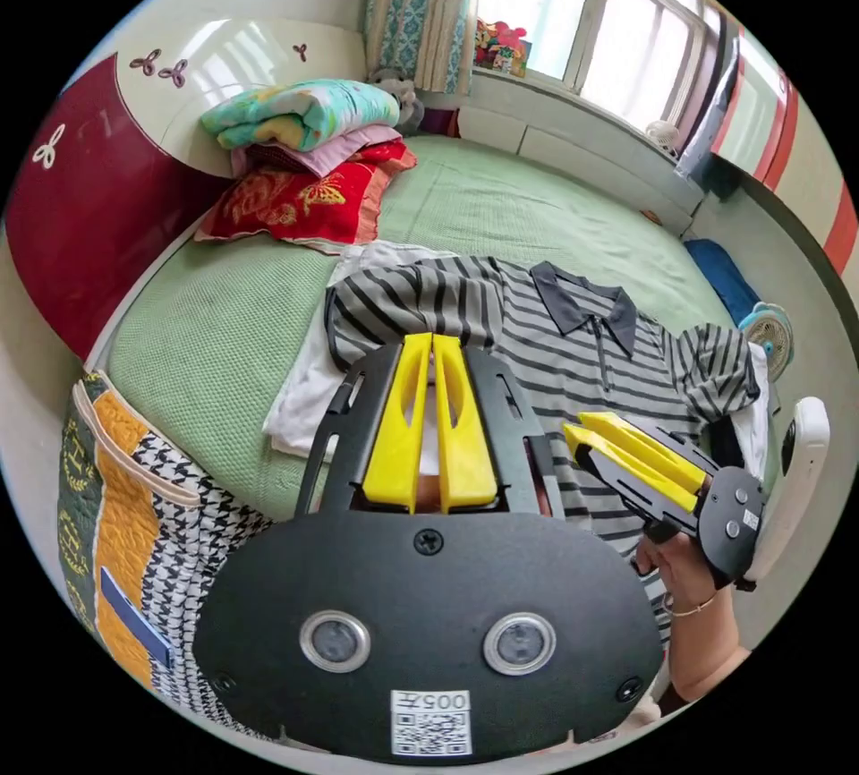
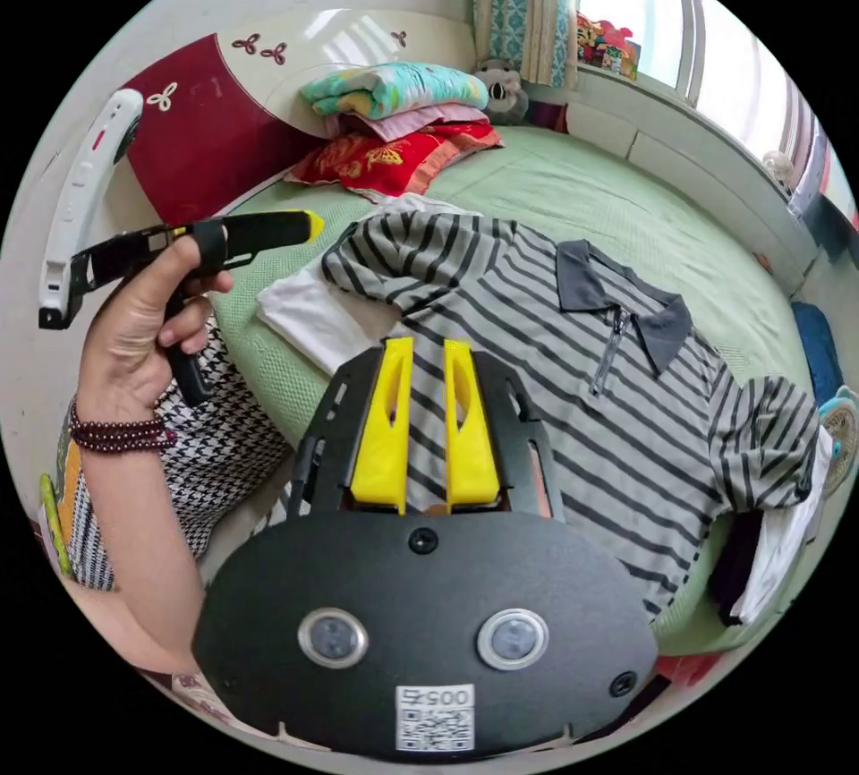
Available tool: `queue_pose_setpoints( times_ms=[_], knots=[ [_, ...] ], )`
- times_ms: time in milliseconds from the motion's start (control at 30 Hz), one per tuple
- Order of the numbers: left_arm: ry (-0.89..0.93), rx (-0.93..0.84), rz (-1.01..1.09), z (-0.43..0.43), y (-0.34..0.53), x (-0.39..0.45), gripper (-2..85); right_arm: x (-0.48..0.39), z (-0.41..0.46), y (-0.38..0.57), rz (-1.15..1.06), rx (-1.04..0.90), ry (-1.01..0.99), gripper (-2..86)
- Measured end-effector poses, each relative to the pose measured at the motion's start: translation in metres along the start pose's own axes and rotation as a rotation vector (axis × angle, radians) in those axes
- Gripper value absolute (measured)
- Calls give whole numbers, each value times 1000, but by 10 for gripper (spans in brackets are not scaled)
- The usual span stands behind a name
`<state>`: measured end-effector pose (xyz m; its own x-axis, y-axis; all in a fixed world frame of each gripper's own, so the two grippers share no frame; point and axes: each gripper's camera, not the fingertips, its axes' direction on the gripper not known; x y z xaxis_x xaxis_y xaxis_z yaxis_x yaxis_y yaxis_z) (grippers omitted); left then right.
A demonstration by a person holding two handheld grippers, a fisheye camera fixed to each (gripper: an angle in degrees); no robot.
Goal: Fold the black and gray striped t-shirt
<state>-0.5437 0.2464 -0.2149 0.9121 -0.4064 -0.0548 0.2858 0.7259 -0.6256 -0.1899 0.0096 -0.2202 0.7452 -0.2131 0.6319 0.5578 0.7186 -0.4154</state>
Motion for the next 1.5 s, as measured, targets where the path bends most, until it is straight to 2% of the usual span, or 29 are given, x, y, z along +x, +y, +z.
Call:
queue_pose_setpoints(
  times_ms=[167,267,400,500,700,833,1000,1100,1233,1500],
  knots=[
    [-19,-81,-22,29,3,-26,38,4,17,-33,-22,9,17,79],
    [40,-127,-85,41,6,-52,50,4,27,-60,-31,-2,15,88],
    [143,-139,-219,42,-5,-93,117,-8,23,-104,-93,42,5,96],
    [176,-141,-223,47,-13,-106,138,-25,22,-145,-160,41,-25,117],
    [177,-150,-239,58,-35,-121,141,-63,53,-215,-277,-36,-109,138],
    [154,-141,-253,58,-47,-131,138,-90,105,-249,-330,-162,-106,140],
    [149,-144,-272,64,-58,-142,137,-101,160,-271,-338,-290,-121,117],
    [167,-155,-284,68,-63,-148,137,-98,176,-278,-315,-326,-120,48],
    [163,-141,-262,68,-72,-145,137,-80,145,-283,-279,-228,-177,-9],
    [237,-109,-179,71,-85,-131,137,-24,87,-279,-193,-99,-212,-15]
  ],
)
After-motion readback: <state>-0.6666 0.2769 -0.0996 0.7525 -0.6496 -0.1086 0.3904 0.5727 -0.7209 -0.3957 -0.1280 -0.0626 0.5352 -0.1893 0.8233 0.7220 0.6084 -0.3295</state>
